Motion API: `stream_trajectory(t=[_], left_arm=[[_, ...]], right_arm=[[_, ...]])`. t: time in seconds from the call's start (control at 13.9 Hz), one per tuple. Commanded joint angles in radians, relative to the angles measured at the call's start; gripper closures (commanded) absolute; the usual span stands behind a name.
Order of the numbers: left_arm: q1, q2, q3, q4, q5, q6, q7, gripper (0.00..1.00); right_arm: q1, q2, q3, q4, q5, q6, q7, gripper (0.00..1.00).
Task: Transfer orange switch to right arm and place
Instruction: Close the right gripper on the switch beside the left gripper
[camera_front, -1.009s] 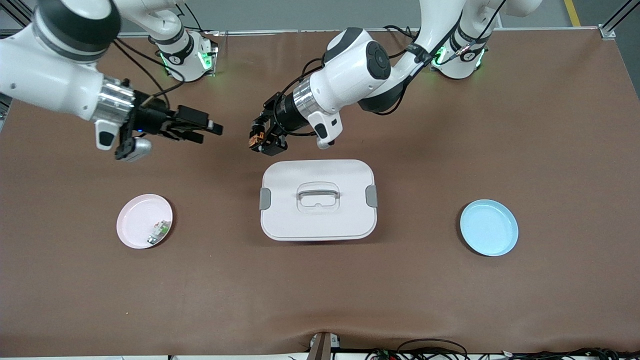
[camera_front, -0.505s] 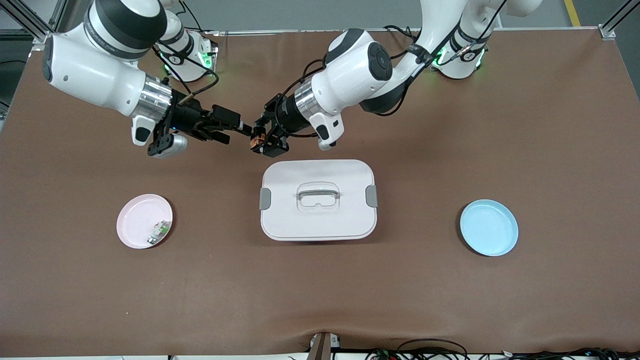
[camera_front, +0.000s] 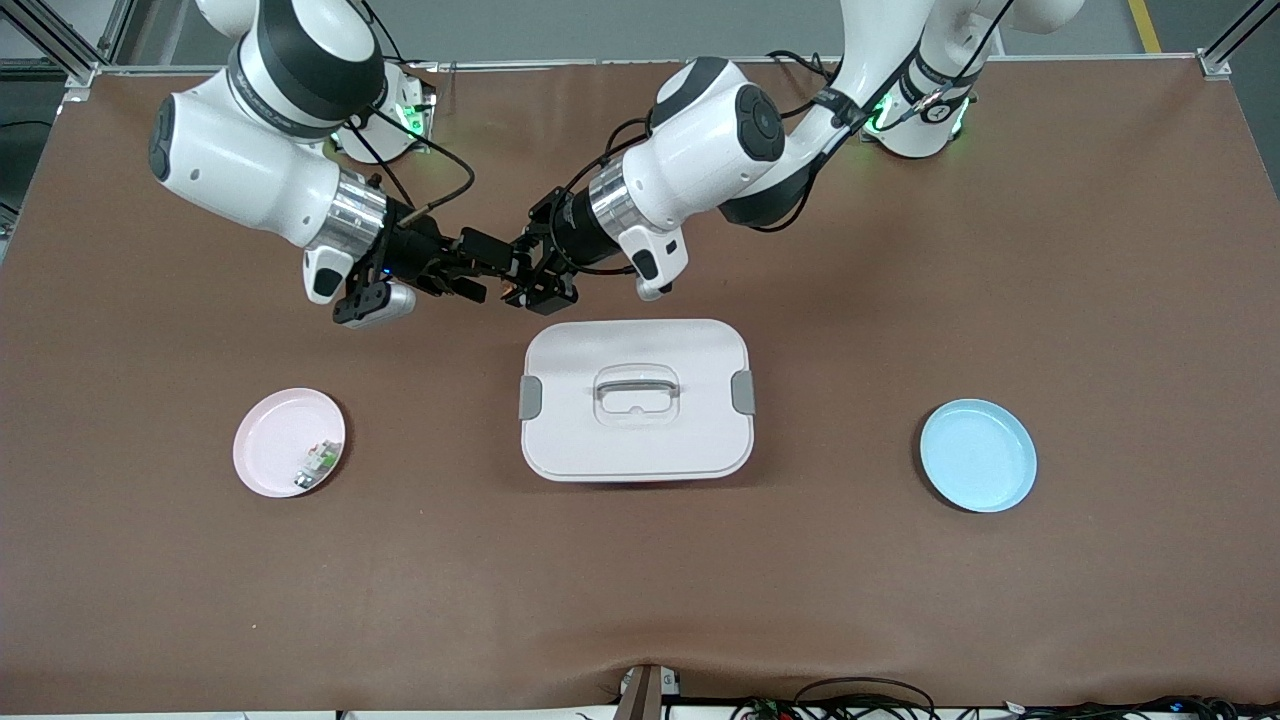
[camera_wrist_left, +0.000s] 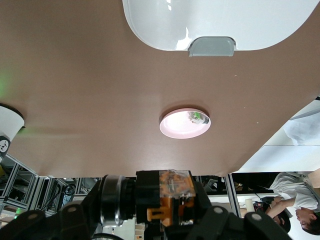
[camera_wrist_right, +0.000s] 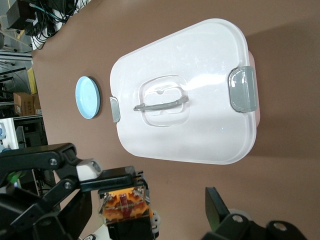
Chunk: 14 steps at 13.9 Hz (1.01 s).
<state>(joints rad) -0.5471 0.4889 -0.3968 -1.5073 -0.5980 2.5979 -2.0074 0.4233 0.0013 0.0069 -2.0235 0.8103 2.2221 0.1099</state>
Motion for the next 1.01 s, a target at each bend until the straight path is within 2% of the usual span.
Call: stream_trajectory(t=[0.0, 0.36, 0.43, 0.5, 0.65, 0.72, 0.79, 0.94], left_arm=[[-0.002, -0.001, 0.001, 0.002, 0.000, 0.002, -0.021, 0.67], [-0.001, -0.001, 0.001, 0.001, 0.000, 0.002, -0.021, 0.67], [-0.001, -0.003, 0.001, -0.001, 0.000, 0.002, -0.021, 0.67], [-0.001, -0.001, 0.001, -0.001, 0.000, 0.001, -0.021, 0.67], [-0.002, -0.003, 0.001, 0.001, 0.000, 0.002, -0.021, 0.67], [-0.004, -0.003, 0.001, 0.001, 0.000, 0.002, -0.021, 0.67], [-0.004, -0.001, 0.001, 0.001, 0.000, 0.002, -0.021, 0.67], [-0.002, -0.003, 0.001, -0.002, 0.000, 0.002, -0.022, 0.67]], right_arm=[[0.023, 0.005, -0.008, -0.004, 0.026, 0.022, 0.011, 0.00], [0.031, 0.005, -0.008, -0.003, 0.026, 0.016, 0.037, 0.00], [0.031, 0.003, -0.008, -0.001, 0.024, 0.013, 0.042, 0.02], [0.031, 0.003, -0.008, 0.002, 0.024, 0.011, 0.042, 0.23], [0.032, 0.003, -0.008, 0.002, 0.024, 0.010, 0.039, 0.55], [0.032, 0.003, -0.008, 0.003, 0.024, 0.010, 0.037, 0.74], [0.032, 0.003, -0.008, 0.005, 0.024, 0.008, 0.040, 1.00], [0.032, 0.003, -0.008, 0.005, 0.024, 0.007, 0.040, 1.00]])
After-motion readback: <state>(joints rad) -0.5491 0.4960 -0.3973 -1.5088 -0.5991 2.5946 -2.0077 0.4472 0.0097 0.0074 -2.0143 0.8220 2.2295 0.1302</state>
